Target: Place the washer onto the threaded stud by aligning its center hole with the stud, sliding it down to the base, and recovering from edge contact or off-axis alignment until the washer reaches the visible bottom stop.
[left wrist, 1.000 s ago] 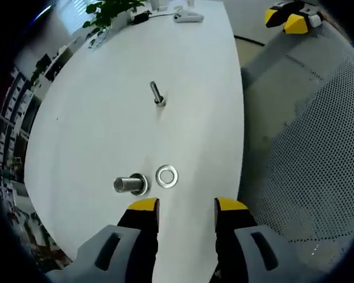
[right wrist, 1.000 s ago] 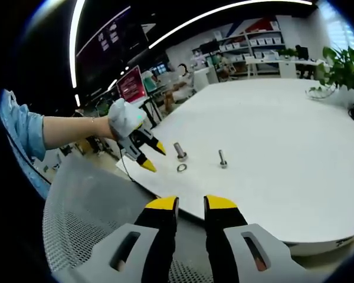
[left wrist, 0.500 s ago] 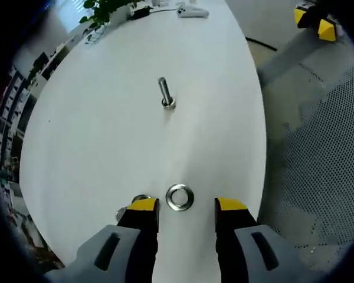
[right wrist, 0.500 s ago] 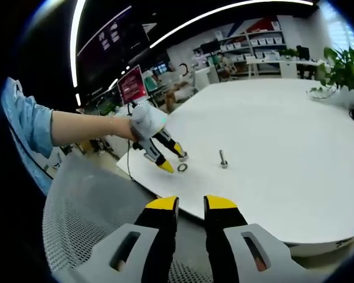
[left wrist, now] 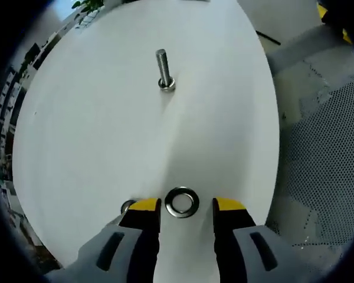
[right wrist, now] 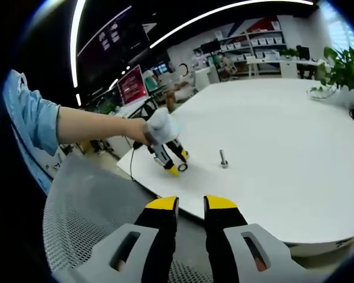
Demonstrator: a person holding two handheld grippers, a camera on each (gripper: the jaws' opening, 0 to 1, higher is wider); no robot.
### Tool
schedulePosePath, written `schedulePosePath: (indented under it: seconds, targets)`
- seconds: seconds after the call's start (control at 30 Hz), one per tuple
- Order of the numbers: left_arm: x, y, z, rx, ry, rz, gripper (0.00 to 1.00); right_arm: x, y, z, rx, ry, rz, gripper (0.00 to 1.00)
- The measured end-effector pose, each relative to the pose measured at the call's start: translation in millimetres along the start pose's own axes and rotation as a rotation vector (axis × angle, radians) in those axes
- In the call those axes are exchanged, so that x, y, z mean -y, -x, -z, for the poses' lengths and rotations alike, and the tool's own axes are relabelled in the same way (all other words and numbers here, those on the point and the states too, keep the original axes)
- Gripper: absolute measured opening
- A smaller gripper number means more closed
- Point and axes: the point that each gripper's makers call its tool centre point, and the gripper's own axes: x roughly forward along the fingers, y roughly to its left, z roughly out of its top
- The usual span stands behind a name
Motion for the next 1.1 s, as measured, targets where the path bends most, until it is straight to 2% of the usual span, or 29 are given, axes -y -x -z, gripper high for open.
schedulePosePath:
  seconds: [0.07, 0.3, 0.37, 0.63, 0.7, 0.77, 0.8, 0.87, 1.0, 1.1]
  targets:
    - [0.1, -2.9, 0.1, -0.007, -0.048, -0.004, 0.34, 0.0, -0.1, 0.1, -0.001, 0.000, 0.000, 0.20]
    - [3.6, -2.0, -0.4, -0.018, -0.043, -0.001, 0.30, 0.3, -0.6, 0.5, -0.004, 0.001, -0.001, 0.20]
    - [3.6, -2.2, -0.8, -0.025, -0.045, -0.003, 0.21, 0.3, -0.6, 0.7, -0.004, 0.000, 0.000, 0.20]
    - [3.8, -1.4, 0.0, -0.026, -0.048, -0.013, 0.20, 0.4, -0.4, 0.6, -0.001, -0.001, 0.000, 0.20]
    - [4.1, -0.9, 0.6, -0.015, -0.049, -0.030, 0.19, 0.5, -0.4, 0.4, 0.001, -0.002, 0.000, 0.20]
    - [-2.9, 1.3, -4.4, 0.024, -0.081, -0.118, 0.19, 0.4, -0.3, 0.1, 0.003, -0.002, 0.000, 0.20]
    - [1.3, 1.1, -2.8, 0.020, -0.098, -0.119, 0.19, 0.3, -0.3, 0.1, 0.003, -0.002, 0.000, 0.20]
    - [0.1, 2.5, -5.3, 0.046, -0.120, -0.162, 0.19, 0.3, -0.2, 0.1, 0.004, -0.003, 0.000, 0.20]
    - [0.6, 4.9, -2.0, 0.042, -0.137, -0.179, 0.19, 0.0, -0.4, 0.3, 0.002, -0.001, -0.001, 0.20]
    - [-3.7, 12.8, -2.3, 0.057, -0.090, -0.188, 0.19, -0.3, -0.5, 0.3, 0.001, 0.000, -0.002, 0.20]
